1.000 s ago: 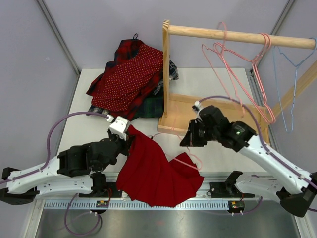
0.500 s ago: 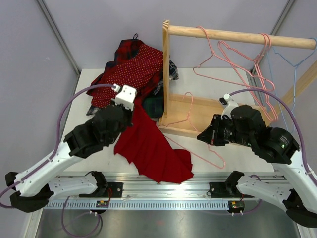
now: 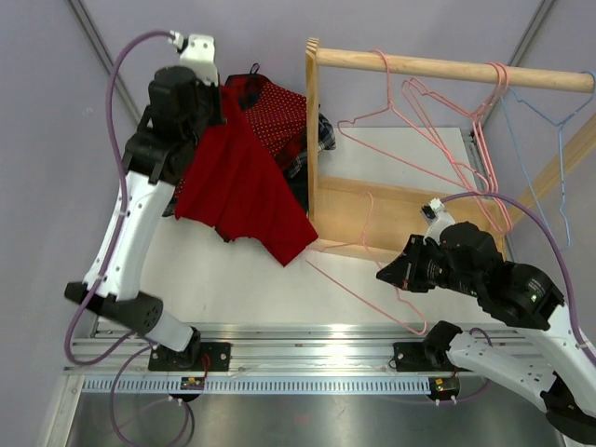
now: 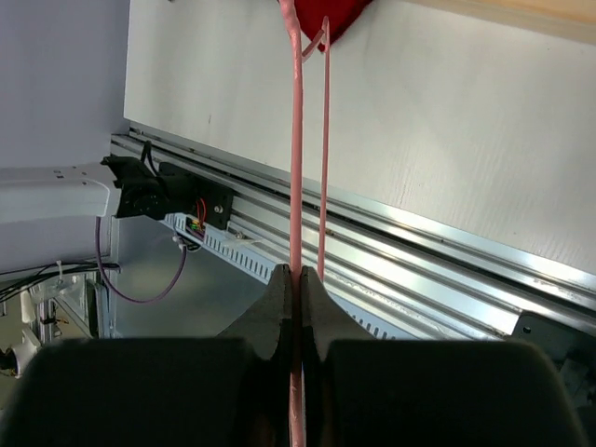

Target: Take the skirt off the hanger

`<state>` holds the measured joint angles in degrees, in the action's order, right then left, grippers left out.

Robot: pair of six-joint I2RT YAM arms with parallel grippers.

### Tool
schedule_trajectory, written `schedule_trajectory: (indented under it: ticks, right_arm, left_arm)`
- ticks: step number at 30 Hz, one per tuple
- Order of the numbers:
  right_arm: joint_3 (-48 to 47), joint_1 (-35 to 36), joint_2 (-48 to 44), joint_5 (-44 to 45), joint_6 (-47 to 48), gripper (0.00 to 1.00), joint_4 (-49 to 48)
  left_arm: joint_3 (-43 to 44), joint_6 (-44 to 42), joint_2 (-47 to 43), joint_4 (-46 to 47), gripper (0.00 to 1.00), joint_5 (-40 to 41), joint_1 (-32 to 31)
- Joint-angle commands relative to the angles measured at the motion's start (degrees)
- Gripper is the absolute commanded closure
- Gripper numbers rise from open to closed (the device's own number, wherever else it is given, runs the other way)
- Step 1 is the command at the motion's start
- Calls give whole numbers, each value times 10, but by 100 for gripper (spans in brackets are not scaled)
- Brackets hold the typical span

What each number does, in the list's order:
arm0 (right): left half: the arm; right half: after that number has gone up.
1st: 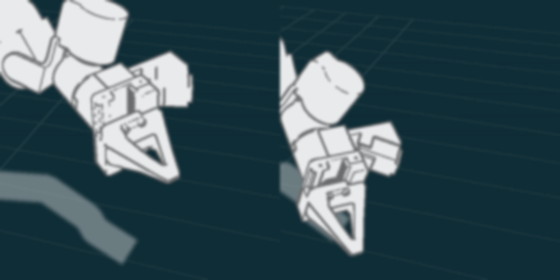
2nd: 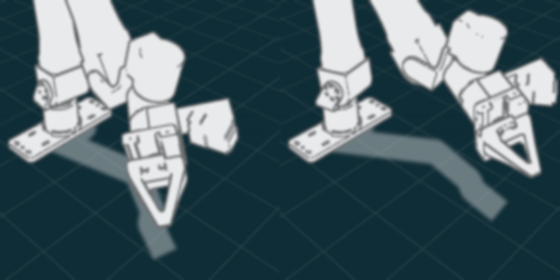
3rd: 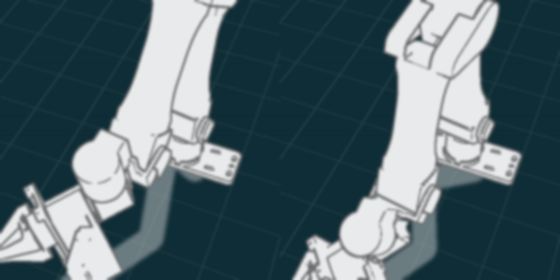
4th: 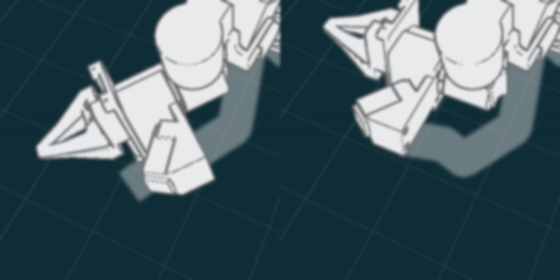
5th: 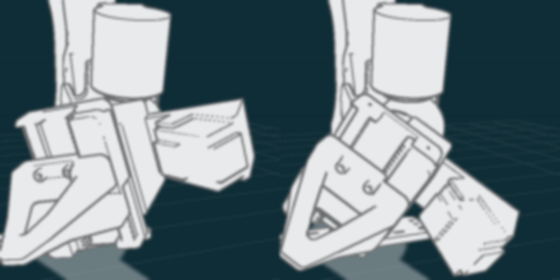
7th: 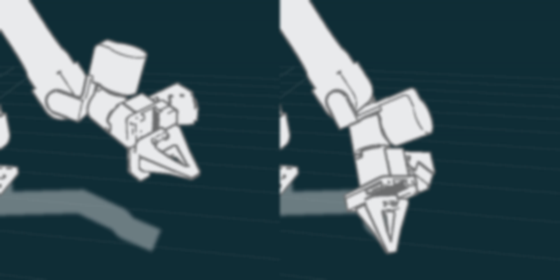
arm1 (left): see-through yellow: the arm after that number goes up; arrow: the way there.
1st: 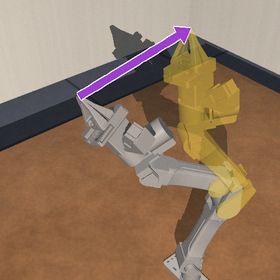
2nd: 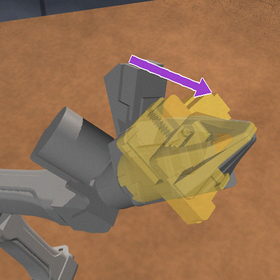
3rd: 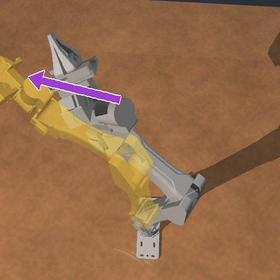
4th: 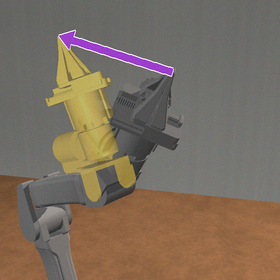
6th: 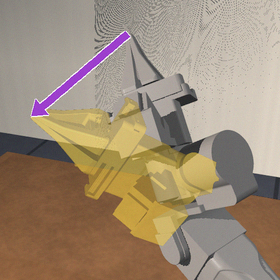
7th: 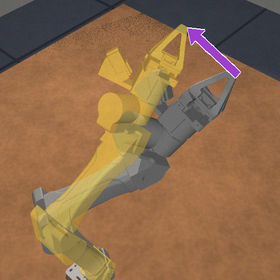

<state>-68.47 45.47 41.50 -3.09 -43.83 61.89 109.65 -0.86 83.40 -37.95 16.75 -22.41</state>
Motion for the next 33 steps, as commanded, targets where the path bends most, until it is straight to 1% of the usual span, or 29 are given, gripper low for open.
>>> schedule_trajectory:
  ticks: [1,2,3,4,5,6,7,8,10,11,12,13,14,15,16,18,19,20,21,22,23,24,25,26,29,33]
  right_arm:
    - [22,1,-19,-14,-21,100,-36]
    - [34,1,-22,-19,-22,100,-39]
    - [42,1,-27,-32,-21,100,-43]
    - [48,1,-29,-38,-24,100,-55]
    - [60,1,-30,-49,-24,100,-64]
    - [64,1,-33,-67,-23,100,-85]
    - [70,1,-35,-77,-22,100,-97]
    - [78,1,-34,-98,-20,100,-110]
    - [78,1,-30,-110,-10,100,-136]
    - [79,1,-22,-133,-4,100,-147]
    - [79,2,-18,-140,2,100,-166]
    - [80,1,-13,-145,5,100,-176]
    - [81,1,-4,-162,9,100,-187]
    - [79,1,2,-167,15,100,-206]
    - [70,1,9,-169,19,100,-214]
    - [54,1,40,-178,35,100,-235]
    - [25,2,53,-178,41,100,-236]
    - [8,3,80,-183,48,100,-238]
    - [-8,6,94,-184,63,100,-237]
    - [-40,7,106,-180,69,100,-236]
    - [-55,7,127,-173,75,100,-235]
    - [-67,8,136,-171,87,100,-241]
    - [-87,8,153,-171,89,100,-246]
    - [-96,8,162,-176,91,100,-254]
    - [-137,11,197,-183,96,100,-269]
    - [-141,15,224,-227,63,100,-356]
  left_arm:
    - [186,4,76,58,100,-74,32]
    - [225,6,99,53,100,-83,37]
    - [263,6,153,53,100,-84,46]
    - [307,6,177,57,100,-82,49]
    - [358,6,202,85,100,-61,52]
    - [360,3,223,111,100,-46,57]
    - [345,6,223,145,100,-28,64]
    - [301,6,221,211,100,-8,74]
    - [271,44,222,268,100,12,88]
    - [251,69,227,279,98,14,100]
    - [247,76,249,288,94,15,103]
    - [247,82,264,290,87,12,105]
    - [254,96,286,272,72,7,108]
    - [277,103,308,255,27,0,109]
    - [286,111,350,213,2,-15,110]
    - [290,132,378,168,1,-31,113]
    - [274,140,382,145,1,-33,114]
    - [242,147,375,144,1,-35,115]
    - [205,161,357,154,1,-36,115]
    - [110,165,339,192,1,-44,115]
    - [67,170,292,214,1,-50,115]
    - [32,172,273,233,1,-56,115]
    - [-29,172,255,257,1,-71,115]
    - [-48,173,223,263,1,-74,115]
    - [-100,172,188,263,1,-81,115]
    - [-133,167,143,250,1,-93,115]
